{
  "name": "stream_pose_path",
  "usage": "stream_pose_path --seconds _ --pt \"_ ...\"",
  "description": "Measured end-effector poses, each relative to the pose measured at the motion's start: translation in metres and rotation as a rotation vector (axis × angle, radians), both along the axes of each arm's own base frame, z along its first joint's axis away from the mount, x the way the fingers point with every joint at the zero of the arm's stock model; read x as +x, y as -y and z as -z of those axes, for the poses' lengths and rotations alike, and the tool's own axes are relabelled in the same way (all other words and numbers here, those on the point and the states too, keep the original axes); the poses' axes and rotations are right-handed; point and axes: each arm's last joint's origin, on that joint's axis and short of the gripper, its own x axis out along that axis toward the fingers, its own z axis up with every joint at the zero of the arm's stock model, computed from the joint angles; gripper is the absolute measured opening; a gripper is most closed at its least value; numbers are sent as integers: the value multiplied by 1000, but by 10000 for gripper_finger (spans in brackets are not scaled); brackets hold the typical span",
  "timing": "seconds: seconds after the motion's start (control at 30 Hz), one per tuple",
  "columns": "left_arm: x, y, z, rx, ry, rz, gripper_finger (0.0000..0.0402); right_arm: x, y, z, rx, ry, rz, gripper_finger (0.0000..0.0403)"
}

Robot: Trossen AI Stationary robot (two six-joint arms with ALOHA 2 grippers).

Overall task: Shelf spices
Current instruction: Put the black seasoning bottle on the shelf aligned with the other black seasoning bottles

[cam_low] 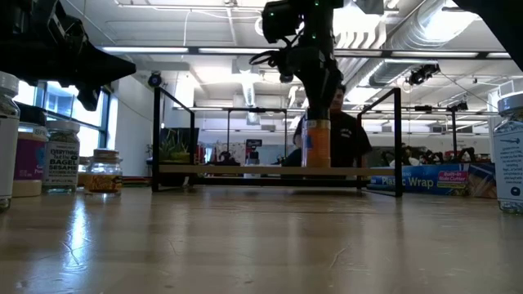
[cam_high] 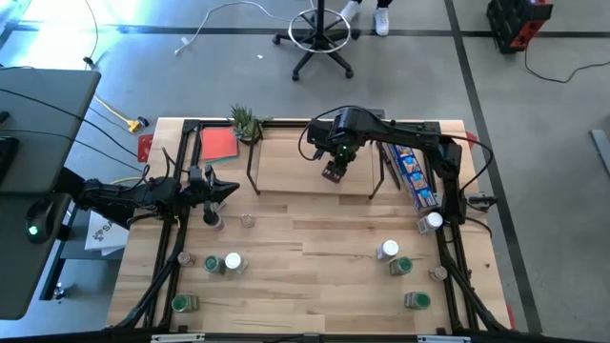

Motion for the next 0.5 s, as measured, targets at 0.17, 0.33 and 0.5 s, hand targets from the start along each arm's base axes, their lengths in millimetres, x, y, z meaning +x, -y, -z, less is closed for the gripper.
stream_pose_path --seconds 0.17,0.33,0.5 --pt "0 0 0 0 0 0 1 0 0 -6 -20 2 4 263" --pt "0 0 0 -1 1 0 1 -3 -2 -35 -36 56 14 263" --pt "0 0 0 -17 6 1 1 -16 -14 -87 -106 195 -4 263"
